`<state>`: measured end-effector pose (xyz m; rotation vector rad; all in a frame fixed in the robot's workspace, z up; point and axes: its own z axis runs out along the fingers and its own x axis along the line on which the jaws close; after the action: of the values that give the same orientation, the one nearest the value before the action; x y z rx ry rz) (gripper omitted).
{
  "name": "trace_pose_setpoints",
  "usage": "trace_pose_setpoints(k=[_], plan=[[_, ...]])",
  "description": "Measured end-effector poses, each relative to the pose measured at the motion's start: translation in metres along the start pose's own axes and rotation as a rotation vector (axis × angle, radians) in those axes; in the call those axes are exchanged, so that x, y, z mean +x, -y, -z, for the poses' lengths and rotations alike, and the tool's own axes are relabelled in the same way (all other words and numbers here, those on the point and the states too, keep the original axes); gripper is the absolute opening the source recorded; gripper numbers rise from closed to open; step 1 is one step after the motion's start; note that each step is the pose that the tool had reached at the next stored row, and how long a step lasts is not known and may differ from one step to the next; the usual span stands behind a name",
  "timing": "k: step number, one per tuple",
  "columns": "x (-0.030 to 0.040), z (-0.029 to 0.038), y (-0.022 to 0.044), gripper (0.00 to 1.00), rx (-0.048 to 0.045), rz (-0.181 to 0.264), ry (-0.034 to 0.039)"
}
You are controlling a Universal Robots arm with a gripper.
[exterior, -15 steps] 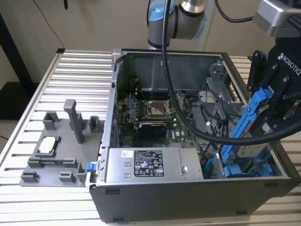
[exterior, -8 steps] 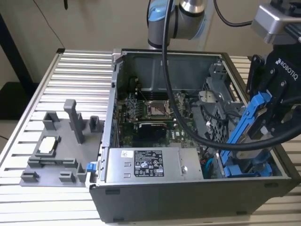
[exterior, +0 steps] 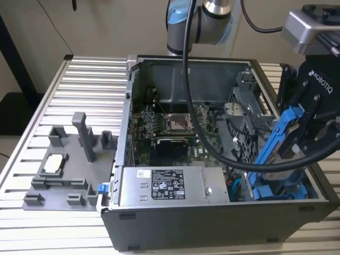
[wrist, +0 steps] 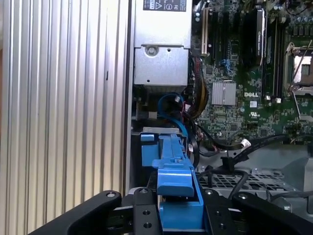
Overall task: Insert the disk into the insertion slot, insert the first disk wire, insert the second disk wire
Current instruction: 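Insert the disk into the insertion slot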
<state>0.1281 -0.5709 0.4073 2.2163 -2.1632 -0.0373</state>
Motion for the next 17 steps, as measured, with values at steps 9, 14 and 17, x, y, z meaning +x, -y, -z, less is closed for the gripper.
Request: trace_pose_setpoints(k=[9,14,17], plan=[[-0.0015,-0.0016,0.0005,0.33,0.0001,-0.004,0.0000],[-0.0038,-0.0031,0.0006,0.33,0.0002,-0.005,0.0057],[-0.0043,-0.0064,0.0008,0.33,0.0005,-0.006,0.0132]])
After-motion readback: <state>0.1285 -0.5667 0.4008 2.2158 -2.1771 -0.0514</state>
